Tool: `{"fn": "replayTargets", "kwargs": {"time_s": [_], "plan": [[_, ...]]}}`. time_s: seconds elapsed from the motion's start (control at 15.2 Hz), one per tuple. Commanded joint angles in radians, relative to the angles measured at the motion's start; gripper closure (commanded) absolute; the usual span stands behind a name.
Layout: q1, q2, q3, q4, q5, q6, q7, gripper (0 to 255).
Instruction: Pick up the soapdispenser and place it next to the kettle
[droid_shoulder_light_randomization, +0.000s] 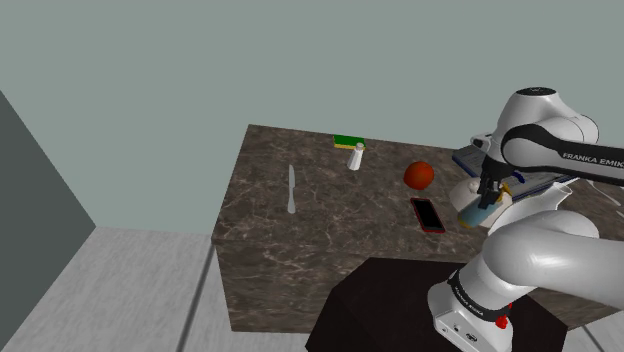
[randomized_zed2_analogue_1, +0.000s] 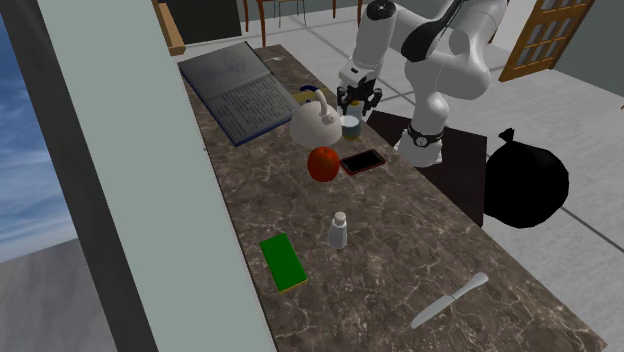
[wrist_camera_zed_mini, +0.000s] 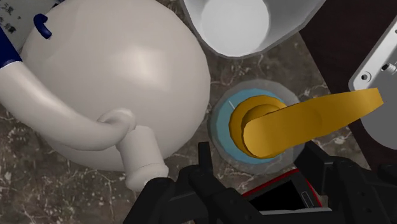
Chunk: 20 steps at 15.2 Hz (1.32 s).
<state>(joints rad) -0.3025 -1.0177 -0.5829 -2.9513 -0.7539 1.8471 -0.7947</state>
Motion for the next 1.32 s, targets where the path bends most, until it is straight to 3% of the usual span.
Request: {"fn": "replayTargets", "kwargs": {"time_s": [0.0, 0.46, 0.53, 0.86, 1.12, 1.25], "plan": [[-0.001, 0.016, -0.014, -0.01, -0.015, 0.026, 0.007, 255], [-0.001, 0.016, -0.014, -0.01, -0.015, 0.026, 0.007, 255], [-0.001, 0.016, -0.014, -0.01, -0.015, 0.026, 0.007, 0], [-0.001, 0.016, -0.014, -0.01, -0.015, 0.026, 0.007, 0], [0.045, -0.029, 0.083, 0.08, 0.093, -0.11, -0.001, 0], [0.045, -0.029, 0.083, 0.08, 0.093, -0.11, -0.001, 0]]}}
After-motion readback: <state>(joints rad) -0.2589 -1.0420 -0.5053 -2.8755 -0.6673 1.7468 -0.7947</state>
